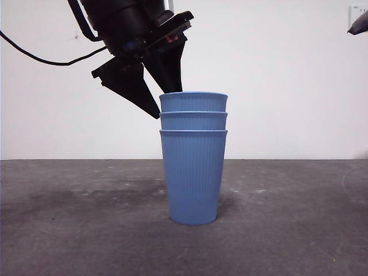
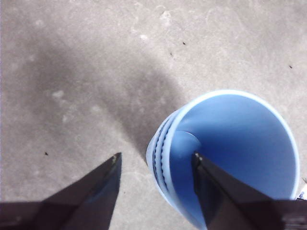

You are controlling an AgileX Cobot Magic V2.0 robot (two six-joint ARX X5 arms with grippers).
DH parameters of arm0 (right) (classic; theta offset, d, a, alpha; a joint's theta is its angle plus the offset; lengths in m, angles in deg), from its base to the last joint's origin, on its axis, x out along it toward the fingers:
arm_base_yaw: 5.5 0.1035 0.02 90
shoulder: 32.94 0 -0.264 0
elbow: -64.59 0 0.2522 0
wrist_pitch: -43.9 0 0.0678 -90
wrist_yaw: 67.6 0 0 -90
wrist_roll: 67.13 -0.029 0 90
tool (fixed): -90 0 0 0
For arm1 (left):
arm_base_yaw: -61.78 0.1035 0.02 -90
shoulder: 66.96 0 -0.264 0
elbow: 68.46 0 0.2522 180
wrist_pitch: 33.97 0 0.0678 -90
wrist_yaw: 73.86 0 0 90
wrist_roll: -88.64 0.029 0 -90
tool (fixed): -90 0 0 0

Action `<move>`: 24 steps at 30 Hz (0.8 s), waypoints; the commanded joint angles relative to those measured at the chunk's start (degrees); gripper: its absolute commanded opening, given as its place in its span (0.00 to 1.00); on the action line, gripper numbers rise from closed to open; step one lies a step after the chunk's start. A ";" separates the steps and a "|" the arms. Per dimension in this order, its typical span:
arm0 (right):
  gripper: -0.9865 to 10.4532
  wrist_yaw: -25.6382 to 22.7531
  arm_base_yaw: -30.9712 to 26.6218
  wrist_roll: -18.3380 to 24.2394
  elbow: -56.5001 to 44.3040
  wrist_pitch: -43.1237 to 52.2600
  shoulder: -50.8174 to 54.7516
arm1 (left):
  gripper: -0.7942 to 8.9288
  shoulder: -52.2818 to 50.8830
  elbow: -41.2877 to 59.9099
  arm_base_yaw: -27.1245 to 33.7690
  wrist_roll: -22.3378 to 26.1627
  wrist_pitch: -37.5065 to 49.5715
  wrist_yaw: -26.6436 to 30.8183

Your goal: Pick up the cup on the top,put the cup on the left,pick up the cup in the middle,put the cup on the right

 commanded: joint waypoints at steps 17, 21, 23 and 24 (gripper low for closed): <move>0.47 -2.89 0.13 1.14 0.22 0.15 -0.04 | 0.07 -0.09 -0.02 -0.48 -1.27 -1.07 -0.11; 0.47 -2.89 0.13 1.14 0.20 0.15 -0.07 | 0.07 -0.17 -0.04 -0.48 -1.29 -1.01 -0.13; 0.47 -2.89 0.13 1.14 0.22 0.15 -0.07 | 0.07 -0.28 -0.09 -0.48 -1.29 -1.03 -0.13; 0.47 -2.89 0.13 1.14 0.22 0.15 -0.07 | 0.07 -0.35 -0.11 -0.48 -1.29 -1.03 -0.13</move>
